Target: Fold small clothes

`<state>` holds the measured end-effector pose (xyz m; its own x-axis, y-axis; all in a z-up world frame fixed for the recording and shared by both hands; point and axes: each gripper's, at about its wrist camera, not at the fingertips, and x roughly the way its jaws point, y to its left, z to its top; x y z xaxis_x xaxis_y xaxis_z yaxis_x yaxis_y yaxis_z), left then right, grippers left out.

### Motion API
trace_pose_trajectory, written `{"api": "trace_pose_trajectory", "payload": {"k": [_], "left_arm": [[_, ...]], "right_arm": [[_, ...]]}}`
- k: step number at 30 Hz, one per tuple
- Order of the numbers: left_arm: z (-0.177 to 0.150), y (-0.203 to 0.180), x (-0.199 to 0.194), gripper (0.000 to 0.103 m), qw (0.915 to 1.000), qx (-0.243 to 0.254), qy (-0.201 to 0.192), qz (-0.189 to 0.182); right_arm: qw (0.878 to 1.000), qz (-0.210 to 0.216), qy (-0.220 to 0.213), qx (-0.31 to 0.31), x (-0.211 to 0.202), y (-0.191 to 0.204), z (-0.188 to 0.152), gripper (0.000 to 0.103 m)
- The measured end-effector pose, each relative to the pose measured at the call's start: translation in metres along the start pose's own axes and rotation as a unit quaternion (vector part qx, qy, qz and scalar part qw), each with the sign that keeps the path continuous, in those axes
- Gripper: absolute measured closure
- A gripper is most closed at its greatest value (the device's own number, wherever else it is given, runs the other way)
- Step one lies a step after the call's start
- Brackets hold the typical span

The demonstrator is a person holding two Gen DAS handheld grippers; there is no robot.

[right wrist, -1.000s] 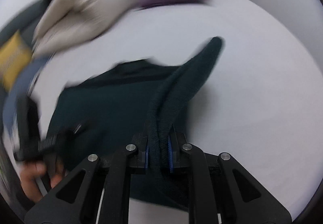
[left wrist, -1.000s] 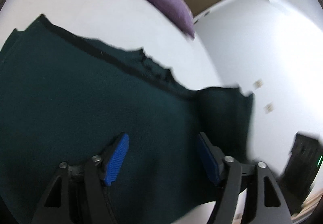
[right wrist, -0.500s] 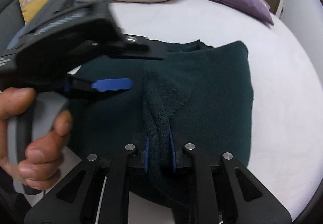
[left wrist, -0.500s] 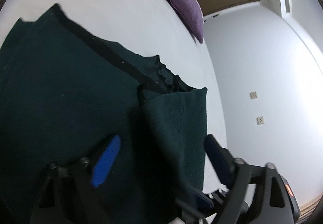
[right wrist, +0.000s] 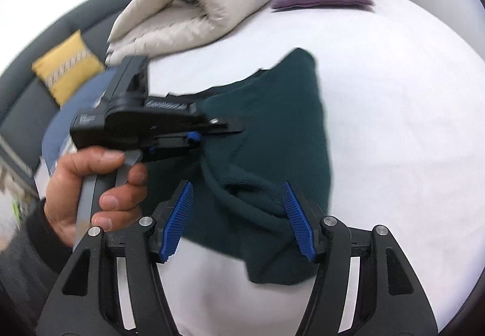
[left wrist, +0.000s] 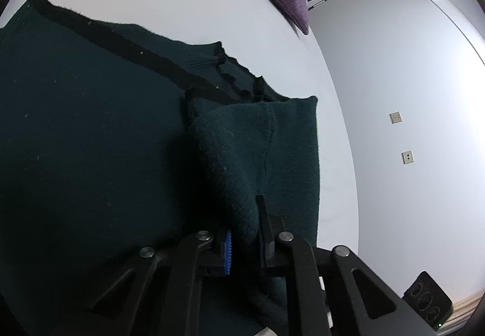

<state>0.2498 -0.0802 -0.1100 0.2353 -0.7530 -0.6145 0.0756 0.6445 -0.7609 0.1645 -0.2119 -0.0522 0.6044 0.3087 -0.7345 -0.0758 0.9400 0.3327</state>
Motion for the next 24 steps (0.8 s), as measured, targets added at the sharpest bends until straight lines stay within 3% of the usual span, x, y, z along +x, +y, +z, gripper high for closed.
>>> {"api": "trace_pose_trajectory", "payload": {"k": [6, 10, 18, 24], "left_arm": [[0.009, 0.009, -0.023, 0.090, 0.9998, -0.006, -0.012, -0.014], [0.012, 0.025, -0.049, 0.091, 0.9997, -0.005, -0.017, -0.015], [0.032, 0.063, -0.109, 0.091, 0.9991, -0.005, -0.041, -0.006], [0.051, 0.101, -0.137, 0.091, 0.9994, -0.013, -0.031, 0.005]], "right_arm": [[0.998, 0.024, -0.026, 0.052, -0.022, -0.039, -0.014, 0.043], [0.996, 0.035, -0.019, 0.081, -0.012, -0.052, -0.024, 0.042], [0.993, 0.119, 0.005, 0.014, 0.016, 0.020, -0.037, 0.042], [0.989, 0.140, 0.031, -0.020, 0.040, 0.056, -0.046, 0.042]]}}
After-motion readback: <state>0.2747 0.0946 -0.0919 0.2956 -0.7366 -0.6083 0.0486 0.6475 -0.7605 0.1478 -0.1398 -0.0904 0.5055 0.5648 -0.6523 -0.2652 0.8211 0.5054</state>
